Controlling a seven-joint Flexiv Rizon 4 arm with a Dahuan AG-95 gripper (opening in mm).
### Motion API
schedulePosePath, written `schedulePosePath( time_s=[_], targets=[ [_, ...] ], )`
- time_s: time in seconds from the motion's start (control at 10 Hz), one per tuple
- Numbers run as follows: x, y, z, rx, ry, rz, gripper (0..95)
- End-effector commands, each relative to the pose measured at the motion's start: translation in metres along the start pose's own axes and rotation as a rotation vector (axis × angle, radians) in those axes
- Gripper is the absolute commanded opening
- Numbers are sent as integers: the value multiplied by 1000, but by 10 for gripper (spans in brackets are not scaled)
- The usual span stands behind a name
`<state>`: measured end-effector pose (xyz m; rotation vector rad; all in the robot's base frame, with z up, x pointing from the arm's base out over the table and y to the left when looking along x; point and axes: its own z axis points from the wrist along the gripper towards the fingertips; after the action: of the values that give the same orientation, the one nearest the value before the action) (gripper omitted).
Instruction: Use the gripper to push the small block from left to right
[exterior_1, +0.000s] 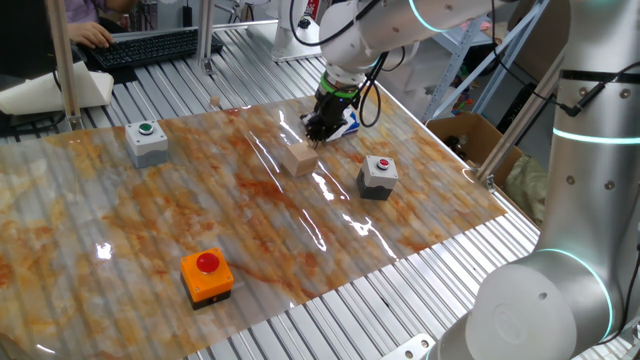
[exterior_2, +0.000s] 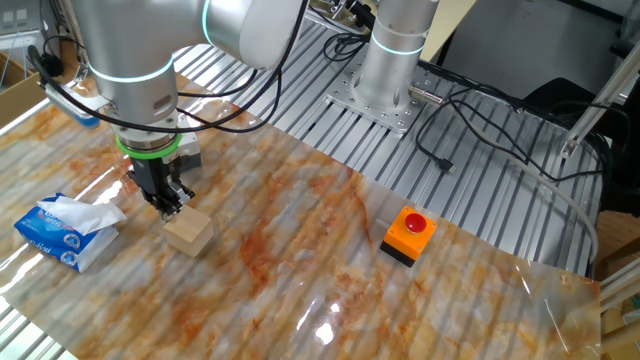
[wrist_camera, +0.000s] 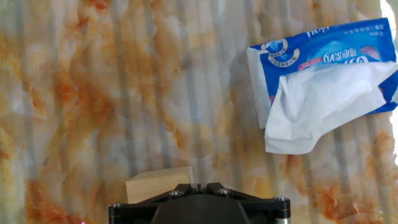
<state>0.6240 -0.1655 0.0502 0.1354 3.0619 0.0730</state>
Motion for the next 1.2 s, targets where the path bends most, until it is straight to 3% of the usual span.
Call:
schedulePosePath(
  time_s=[0.1, 0.4, 1.2],
  targets=[
    [-2, -7, 4, 15, -13, -31, 0],
    [-3, -12, 7, -1, -9, -14, 0],
    [-3, -13, 7, 0, -8, -11, 0]
  ],
)
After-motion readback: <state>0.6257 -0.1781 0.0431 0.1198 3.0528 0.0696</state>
